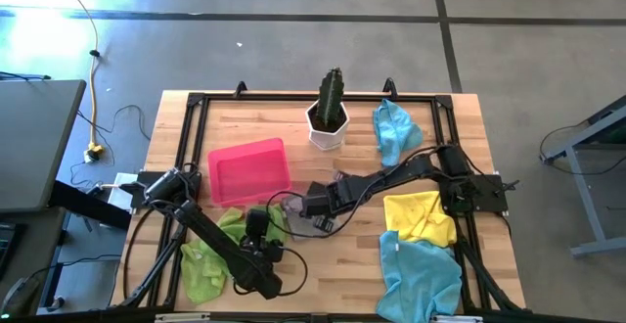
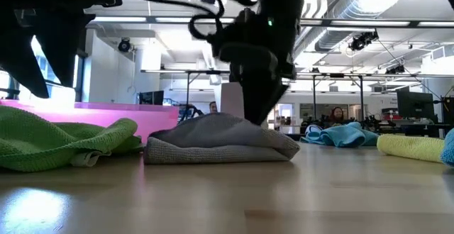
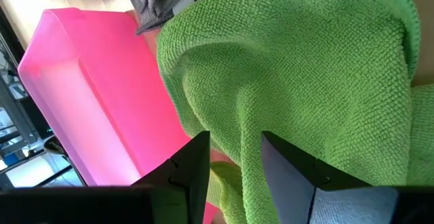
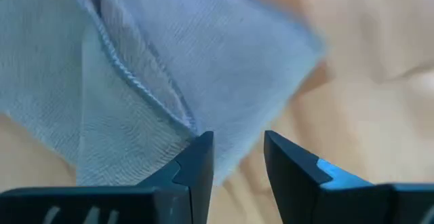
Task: Fold microfiber towels
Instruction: Fold the gray microfiber cloth, then put the folded gray microfiber cloth into the transparent pink bin
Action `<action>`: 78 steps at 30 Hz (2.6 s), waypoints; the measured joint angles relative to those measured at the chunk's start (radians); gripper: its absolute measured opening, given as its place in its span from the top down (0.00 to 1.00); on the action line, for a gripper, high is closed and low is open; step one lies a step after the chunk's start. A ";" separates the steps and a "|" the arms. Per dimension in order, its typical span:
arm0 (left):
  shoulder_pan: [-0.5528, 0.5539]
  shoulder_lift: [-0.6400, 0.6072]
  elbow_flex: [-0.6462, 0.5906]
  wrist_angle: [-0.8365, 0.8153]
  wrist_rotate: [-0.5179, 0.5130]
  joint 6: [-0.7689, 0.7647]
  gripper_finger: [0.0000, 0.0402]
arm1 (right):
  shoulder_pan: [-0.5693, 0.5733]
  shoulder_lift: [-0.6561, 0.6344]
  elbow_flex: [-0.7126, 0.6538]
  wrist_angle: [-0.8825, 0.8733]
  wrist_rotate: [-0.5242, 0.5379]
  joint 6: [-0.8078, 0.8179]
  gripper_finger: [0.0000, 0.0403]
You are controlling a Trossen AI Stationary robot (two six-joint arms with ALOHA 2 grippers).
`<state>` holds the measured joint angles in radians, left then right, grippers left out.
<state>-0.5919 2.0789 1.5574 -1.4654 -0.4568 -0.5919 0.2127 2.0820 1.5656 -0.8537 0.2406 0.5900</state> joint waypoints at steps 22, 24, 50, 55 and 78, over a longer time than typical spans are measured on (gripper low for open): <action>0.035 0.000 0.000 0.097 -0.012 -0.007 0.70 | 0.097 -0.041 0.024 0.086 -0.078 -0.207 0.70; 0.036 0.000 0.000 0.118 -0.025 -0.007 0.70 | 0.097 -0.062 0.024 0.003 -0.017 -0.215 0.70; 0.165 -0.237 -0.187 0.316 -0.049 0.084 0.70 | -0.043 -0.047 -0.046 0.129 -0.149 -0.707 0.70; 0.129 -0.398 -0.375 0.643 -0.050 0.072 0.70 | -0.039 -0.045 -0.186 0.322 -0.174 -0.721 0.70; 0.349 -0.443 -0.741 1.496 -0.016 -0.104 0.69 | 0.050 -0.133 -0.418 0.389 -0.098 -0.038 0.70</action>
<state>-0.2428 1.6360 0.8165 0.0306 -0.4728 -0.6957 0.2625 1.9492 1.1475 -0.4652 0.1426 0.5524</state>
